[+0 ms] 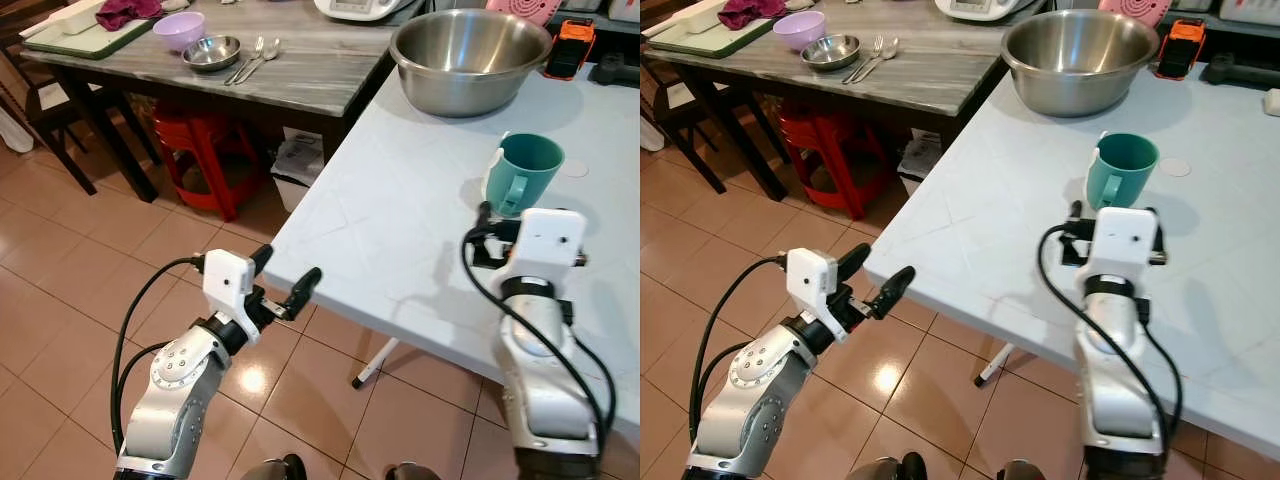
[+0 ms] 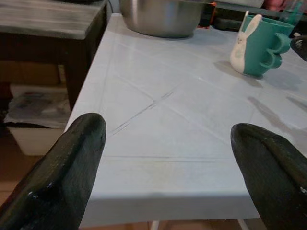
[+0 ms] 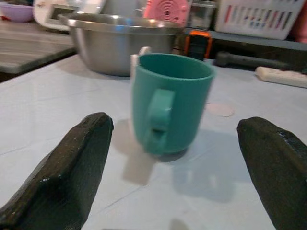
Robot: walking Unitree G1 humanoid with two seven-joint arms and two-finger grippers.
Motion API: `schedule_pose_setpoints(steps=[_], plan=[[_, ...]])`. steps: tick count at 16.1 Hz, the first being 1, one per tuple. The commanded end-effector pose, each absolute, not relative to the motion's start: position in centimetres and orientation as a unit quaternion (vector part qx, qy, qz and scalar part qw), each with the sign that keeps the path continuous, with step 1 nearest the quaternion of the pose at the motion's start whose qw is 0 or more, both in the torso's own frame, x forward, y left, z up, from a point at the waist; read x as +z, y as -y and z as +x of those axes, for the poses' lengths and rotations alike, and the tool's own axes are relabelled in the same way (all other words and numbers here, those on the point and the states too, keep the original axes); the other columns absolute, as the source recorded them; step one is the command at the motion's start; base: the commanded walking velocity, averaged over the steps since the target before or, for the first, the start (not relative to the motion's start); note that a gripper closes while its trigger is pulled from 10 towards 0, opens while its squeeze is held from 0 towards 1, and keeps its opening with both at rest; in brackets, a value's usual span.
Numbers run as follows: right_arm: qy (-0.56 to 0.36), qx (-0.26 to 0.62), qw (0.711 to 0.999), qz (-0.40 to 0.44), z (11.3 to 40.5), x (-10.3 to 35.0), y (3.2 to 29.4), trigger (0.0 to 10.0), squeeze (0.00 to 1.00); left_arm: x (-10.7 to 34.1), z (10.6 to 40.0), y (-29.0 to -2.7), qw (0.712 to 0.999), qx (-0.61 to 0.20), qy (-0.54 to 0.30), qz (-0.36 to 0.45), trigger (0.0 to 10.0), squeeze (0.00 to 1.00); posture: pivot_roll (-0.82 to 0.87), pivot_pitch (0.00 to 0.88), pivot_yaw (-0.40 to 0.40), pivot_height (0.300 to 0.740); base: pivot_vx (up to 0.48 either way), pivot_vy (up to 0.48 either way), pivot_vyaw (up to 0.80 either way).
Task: Setting the table
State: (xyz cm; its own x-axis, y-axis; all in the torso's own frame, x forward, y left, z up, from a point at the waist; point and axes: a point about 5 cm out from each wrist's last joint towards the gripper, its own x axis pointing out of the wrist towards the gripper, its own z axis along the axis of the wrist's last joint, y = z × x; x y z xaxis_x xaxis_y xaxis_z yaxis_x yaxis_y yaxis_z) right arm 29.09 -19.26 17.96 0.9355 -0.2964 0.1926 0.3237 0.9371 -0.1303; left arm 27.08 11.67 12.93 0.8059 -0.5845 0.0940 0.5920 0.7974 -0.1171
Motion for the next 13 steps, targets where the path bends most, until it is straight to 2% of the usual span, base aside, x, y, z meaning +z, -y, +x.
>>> schedule_pose_setpoints(steps=[1,4,10,11,12,13], plan=[[0.083,-0.163,0.980,-0.078,29.2,17.9,19.3,10.0,0.00,12.9,26.8,-11.9,0.946,-0.318,0.023,-0.063,10.0,0.00,-0.17,0.183,0.102,0.740,0.000,0.000,0.00],[0.081,-0.176,0.977,-0.083,29.9,18.0,19.9,10.0,0.00,12.7,25.9,-11.6,0.930,-0.363,0.014,-0.046,10.0,0.00,-0.16,0.216,0.106,0.740,0.000,0.000,0.00],[0.082,-0.170,0.980,-0.063,31.6,18.5,19.7,10.0,0.00,12.6,25.5,-11.4,0.927,-0.372,0.009,-0.050,10.0,0.00,-0.16,0.232,0.107,0.740,0.000,0.000,0.00],[0.084,-0.173,0.979,-0.065,31.8,18.6,19.8,2.5,0.00,12.5,25.4,-11.4,0.927,-0.372,0.008,-0.051,10.0,0.00,-0.15,0.234,0.106,0.740,0.000,0.000,0.00],[0.088,-0.176,0.978,-0.066,32.0,18.7,20.0,0.0,0.00,12.5,25.3,-11.5,0.927,-0.372,0.007,-0.051,10.0,0.00,-0.15,0.233,0.105,0.740,0.000,0.000,0.00],[0.090,-0.182,0.977,-0.067,32.1,18.9,20.2,0.0,0.00,12.5,25.2,-11.5,0.926,-0.373,0.007,-0.052,10.0,0.00,-0.15,0.234,0.104,0.740,0.000,0.000,0.00]])
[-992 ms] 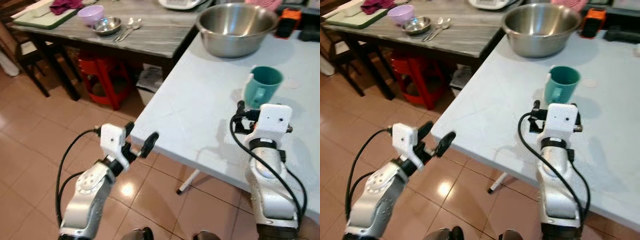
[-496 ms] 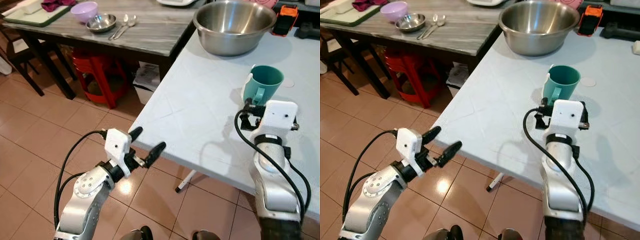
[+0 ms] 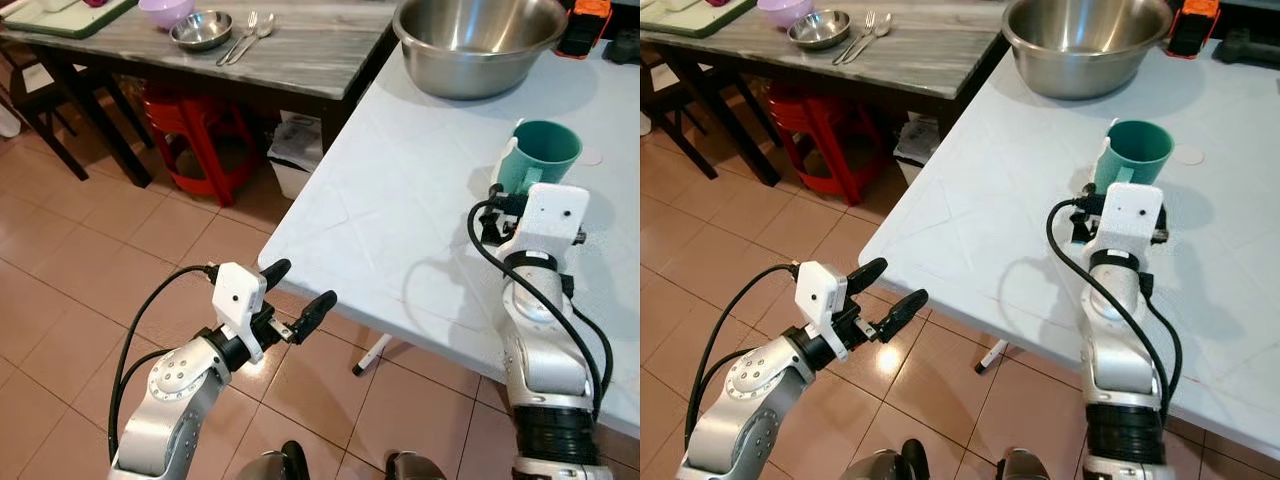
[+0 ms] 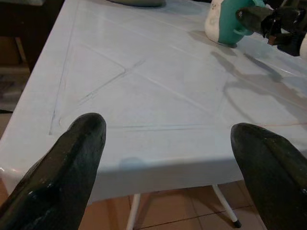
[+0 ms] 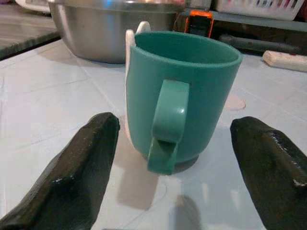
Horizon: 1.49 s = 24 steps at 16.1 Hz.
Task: Setting the table
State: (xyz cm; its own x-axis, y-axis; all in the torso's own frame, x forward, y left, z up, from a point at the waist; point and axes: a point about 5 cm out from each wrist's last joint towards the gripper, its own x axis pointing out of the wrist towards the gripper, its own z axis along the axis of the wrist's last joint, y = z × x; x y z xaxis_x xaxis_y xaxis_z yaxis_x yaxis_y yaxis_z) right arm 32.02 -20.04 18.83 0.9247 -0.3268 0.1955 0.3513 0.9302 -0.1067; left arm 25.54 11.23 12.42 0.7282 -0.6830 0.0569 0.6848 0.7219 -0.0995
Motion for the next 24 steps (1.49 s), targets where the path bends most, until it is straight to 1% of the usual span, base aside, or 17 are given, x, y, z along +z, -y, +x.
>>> schedule_pose_setpoints(steps=[1,8,19,24], plan=[[0.092,-0.184,0.976,-0.067,32.2,19.0,20.4,0.0,0.00,12.5,25.2,-11.5,0.926,-0.373,0.007,-0.053,10.0,0.00,-0.15,0.234,0.104,0.740,0.000,0.000,0.00],[0.099,-0.198,0.972,-0.076,32.3,19.3,21.3,0.0,0.00,12.3,25.3,-11.4,0.924,-0.377,0.006,-0.057,10.0,0.00,-0.16,0.237,0.105,0.740,0.000,0.000,0.00],[0.106,-0.199,0.971,-0.079,32.7,19.7,21.6,0.0,0.00,12.2,25.3,-11.3,0.925,-0.374,0.009,-0.058,10.0,0.00,-0.15,0.237,0.103,0.740,0.000,0.000,0.00],[0.112,-0.197,0.971,-0.075,32.8,20.1,21.6,0.0,0.00,12.9,25.2,-11.1,0.917,-0.392,0.024,-0.071,10.0,0.00,-0.15,0.229,0.096,0.740,0.000,0.000,0.00]])
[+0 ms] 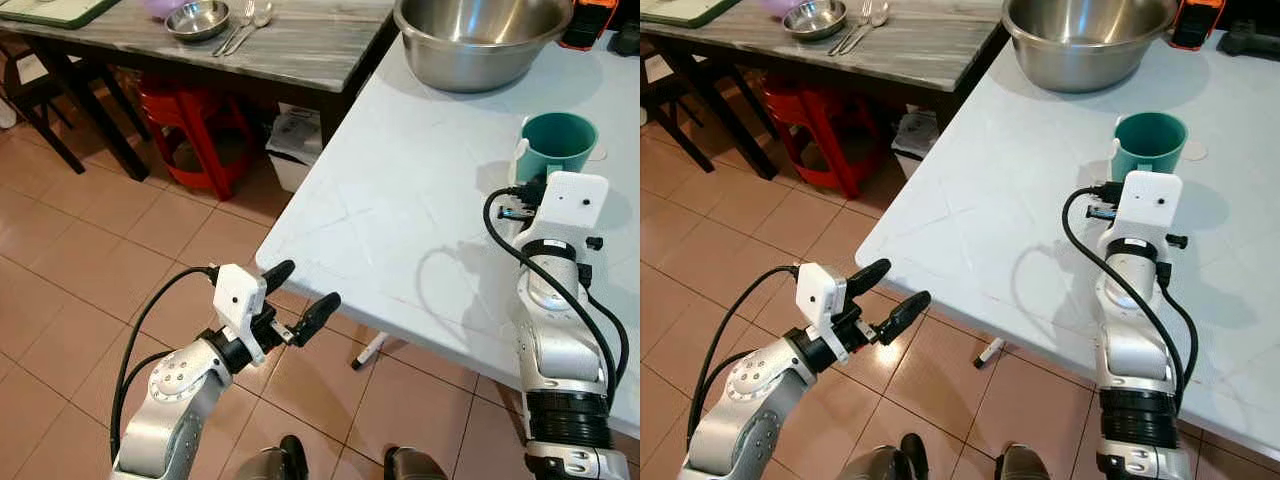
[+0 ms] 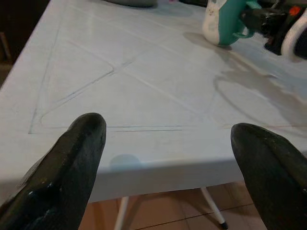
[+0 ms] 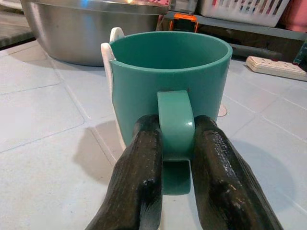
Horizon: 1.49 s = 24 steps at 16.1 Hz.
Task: Setting the table
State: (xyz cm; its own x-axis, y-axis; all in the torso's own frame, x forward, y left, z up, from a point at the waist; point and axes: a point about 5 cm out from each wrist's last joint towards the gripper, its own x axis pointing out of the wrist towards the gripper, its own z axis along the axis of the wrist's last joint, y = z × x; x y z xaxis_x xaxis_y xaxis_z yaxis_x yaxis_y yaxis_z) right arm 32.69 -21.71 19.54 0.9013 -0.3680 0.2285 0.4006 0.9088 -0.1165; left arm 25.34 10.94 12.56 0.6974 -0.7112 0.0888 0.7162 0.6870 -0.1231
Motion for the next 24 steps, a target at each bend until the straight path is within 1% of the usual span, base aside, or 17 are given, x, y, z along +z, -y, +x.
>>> schedule_pose_setpoints(steps=[1,2,6,8,9,10,24], plan=[[0.116,-0.187,0.973,-0.070,32.8,20.2,21.3,1.7,0.00,13.2,25.3,-11.2,0.917,-0.391,0.030,-0.072,10.0,0.00,-0.15,0.223,0.092,0.740,0.000,0.000,0.00],[0.121,-0.173,0.975,-0.061,32.7,20.5,20.7,10.0,0.00,13.9,25.6,-11.3,0.920,-0.382,0.043,-0.071,10.0,0.00,-0.15,0.219,0.090,0.740,0.000,0.000,0.00],[0.138,-0.121,0.982,-0.043,32.2,20.7,18.4,10.0,0.00,15.6,26.4,-12.0,0.930,-0.351,0.076,-0.075,10.0,0.00,-0.15,0.197,0.074,0.740,0.000,0.000,0.00],[0.139,-0.107,0.984,-0.036,32.1,20.7,17.7,10.0,0.00,15.7,26.4,-12.0,0.931,-0.348,0.079,-0.074,10.0,0.00,-0.14,0.191,0.070,0.740,0.000,0.000,0.00],[0.139,-0.084,0.986,-0.034,32.1,20.7,16.6,10.0,0.00,15.5,26.4,-12.0,0.932,-0.346,0.079,-0.072,10.0,0.00,-0.14,0.182,0.066,0.740,0.000,0.000,0.00],[0.134,-0.078,0.987,-0.037,32.1,20.7,16.3,10.0,0.00,15.5,26.4,-12.1,0.932,-0.346,0.079,-0.072,10.0,0.00,-0.14,0.181,0.065,0.740,0.000,0.000,0.00],[0.134,-0.078,0.987,-0.037,32.1,20.7,16.3,10.0,0.00,15.5,26.4,-12.1,0.932,-0.346,0.079,-0.072,10.0,0.00,-0.14,0.181,0.065,0.740,0.000,0.000,0.00]])
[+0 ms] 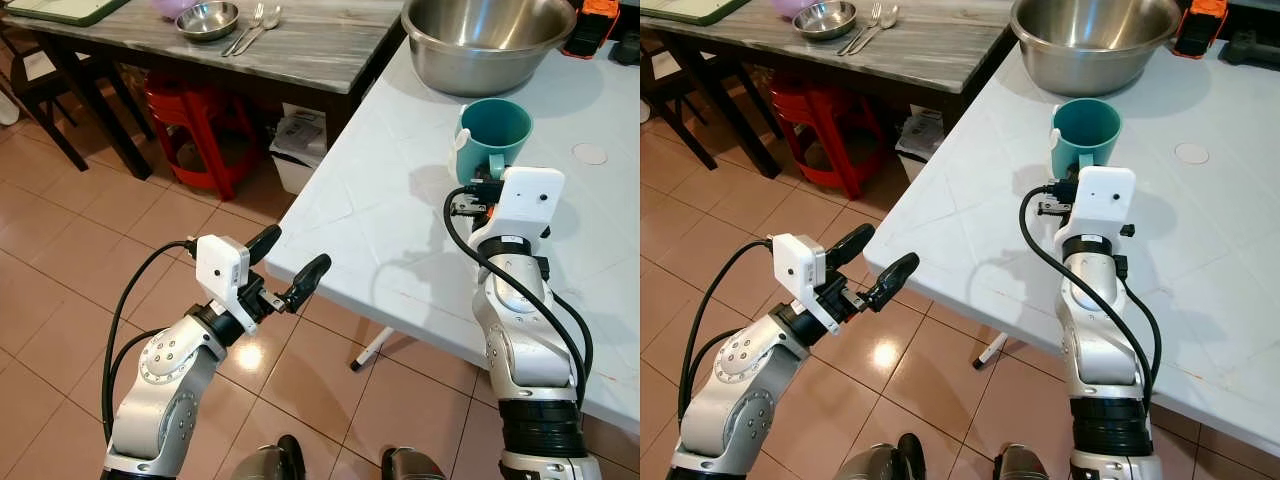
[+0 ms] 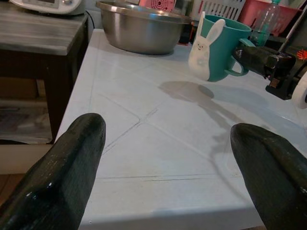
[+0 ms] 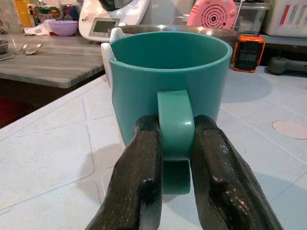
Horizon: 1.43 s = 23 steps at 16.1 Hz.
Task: Setting the table
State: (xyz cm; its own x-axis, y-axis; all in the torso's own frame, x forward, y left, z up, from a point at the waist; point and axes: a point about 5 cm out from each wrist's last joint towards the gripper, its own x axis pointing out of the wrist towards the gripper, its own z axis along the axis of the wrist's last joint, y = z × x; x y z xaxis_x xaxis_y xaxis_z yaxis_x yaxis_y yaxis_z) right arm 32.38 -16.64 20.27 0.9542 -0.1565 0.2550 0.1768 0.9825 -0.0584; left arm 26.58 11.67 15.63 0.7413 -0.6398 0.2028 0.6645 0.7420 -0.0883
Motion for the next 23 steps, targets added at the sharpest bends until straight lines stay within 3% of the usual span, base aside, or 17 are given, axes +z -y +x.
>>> schedule_pose_setpoints(steps=[1,18,20,23], plan=[[0.134,-0.078,0.987,-0.037,32.1,20.7,16.3,10.0,0.00,15.5,26.4,-12.1,0.932,-0.346,0.079,-0.072,10.0,0.00,-0.14,0.181,0.065,0.740,0.000,0.000,0.00],[0.134,-0.078,0.987,-0.037,32.1,20.7,16.3,10.0,0.00,15.5,26.4,-12.1,0.932,-0.346,0.079,-0.072,10.0,0.00,-0.14,0.181,0.065,0.740,0.000,0.000,0.00],[0.136,-0.067,0.988,-0.022,32.0,20.5,15.9,10.0,0.00,14.6,29.4,-13.6,0.974,-0.208,0.057,-0.074,10.0,0.00,-0.16,0.157,0.070,0.740,0.000,0.000,-0.79],[0.137,-0.066,0.988,-0.023,31.9,20.5,15.9,10.0,0.00,14.5,29.5,-13.5,0.974,-0.207,0.055,-0.074,10.0,0.00,-0.16,0.155,0.069,0.740,0.000,0.000,-0.42]])
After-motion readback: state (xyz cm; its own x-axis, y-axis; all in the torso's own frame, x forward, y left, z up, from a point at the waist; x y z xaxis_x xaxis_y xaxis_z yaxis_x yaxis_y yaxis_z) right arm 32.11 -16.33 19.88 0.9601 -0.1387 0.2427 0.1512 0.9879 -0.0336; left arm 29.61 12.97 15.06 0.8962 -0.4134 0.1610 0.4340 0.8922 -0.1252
